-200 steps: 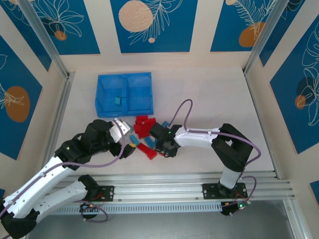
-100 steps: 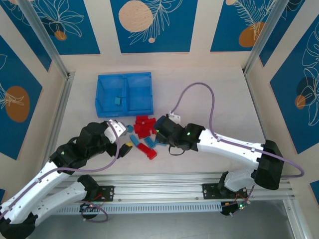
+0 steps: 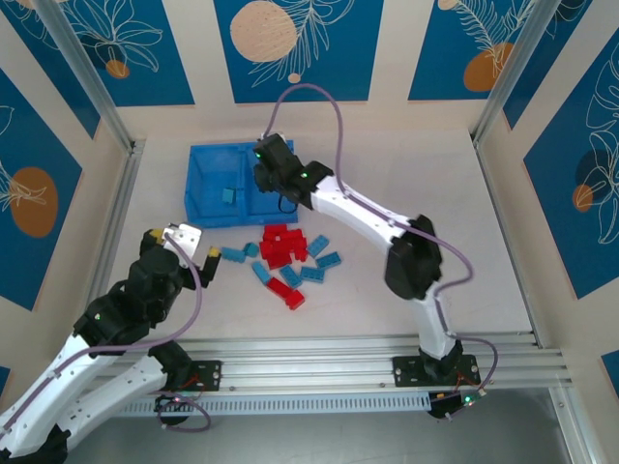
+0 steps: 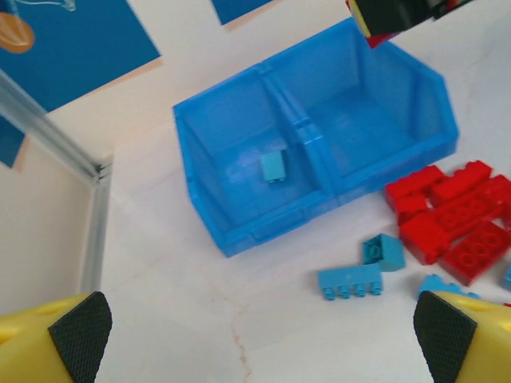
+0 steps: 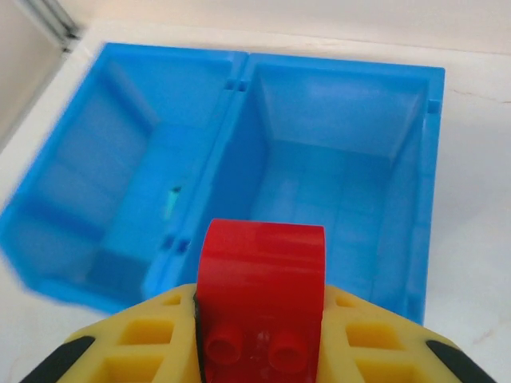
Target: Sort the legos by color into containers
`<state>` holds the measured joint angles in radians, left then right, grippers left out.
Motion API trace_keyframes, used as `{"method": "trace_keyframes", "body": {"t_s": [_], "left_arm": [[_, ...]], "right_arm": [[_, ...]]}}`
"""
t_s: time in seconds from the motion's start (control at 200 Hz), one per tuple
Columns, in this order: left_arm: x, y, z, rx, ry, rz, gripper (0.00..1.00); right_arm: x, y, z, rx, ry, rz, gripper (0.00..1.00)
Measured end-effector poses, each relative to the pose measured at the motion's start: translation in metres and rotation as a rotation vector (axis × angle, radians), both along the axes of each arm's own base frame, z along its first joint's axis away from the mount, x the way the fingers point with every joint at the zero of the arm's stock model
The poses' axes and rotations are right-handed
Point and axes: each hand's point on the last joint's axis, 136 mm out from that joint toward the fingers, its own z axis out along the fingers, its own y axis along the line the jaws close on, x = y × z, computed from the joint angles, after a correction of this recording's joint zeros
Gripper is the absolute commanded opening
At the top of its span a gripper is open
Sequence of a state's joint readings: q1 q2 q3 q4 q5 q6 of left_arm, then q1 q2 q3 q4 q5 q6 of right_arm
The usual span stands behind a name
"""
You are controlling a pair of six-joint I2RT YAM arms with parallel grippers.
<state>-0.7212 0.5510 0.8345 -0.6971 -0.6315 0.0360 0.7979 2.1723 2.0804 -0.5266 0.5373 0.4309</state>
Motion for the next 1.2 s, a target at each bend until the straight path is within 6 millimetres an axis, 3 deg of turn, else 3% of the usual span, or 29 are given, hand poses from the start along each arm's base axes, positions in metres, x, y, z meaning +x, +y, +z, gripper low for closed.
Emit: {"method": "trace_keyframes", "body": {"t_s": [0.155,0.24,0.34,0.43,0.605,0.745,0.905,1.065,1.2], "left_arm": [[0.002,0.007,0.001,0.009,-0.009,0.039,1.00],[0.002,0.007,0.000,0.014,-0.006,0.043,1.00],[0.004,0.007,-0.001,0.022,0.001,0.048,1.00],[0.005,0.008,-0.003,0.029,0.006,0.054,1.00],[0.006,0.009,-0.004,0.037,0.010,0.065,1.00],[0.008,0.010,-0.007,0.049,0.017,0.073,1.00],[0.009,0.011,-0.008,0.020,0.020,0.104,1.00],[0.007,0.004,-0.004,-0.191,0.051,0.153,1.00],[0.010,-0.010,-0.011,-0.484,0.127,0.249,1.00]], "right_arm": [[0.041,0.010,-0.059,-0.084,0.057,-0.003,0.26],[0.050,0.012,-0.091,-0.121,0.099,0.004,0.29],[0.047,0.013,-0.121,-0.157,0.156,0.023,0.41],[0.041,0.013,-0.128,-0.168,0.187,0.040,0.45],[0.037,0.018,-0.116,-0.129,0.201,0.058,0.46],[0.030,0.017,-0.087,-0.095,0.195,0.068,0.46],[0.004,0.004,-0.011,-0.029,0.157,0.100,0.49],[-0.063,-0.035,0.069,0.055,0.133,0.186,0.56],[-0.142,-0.079,0.104,0.140,0.121,0.286,0.73]]}}
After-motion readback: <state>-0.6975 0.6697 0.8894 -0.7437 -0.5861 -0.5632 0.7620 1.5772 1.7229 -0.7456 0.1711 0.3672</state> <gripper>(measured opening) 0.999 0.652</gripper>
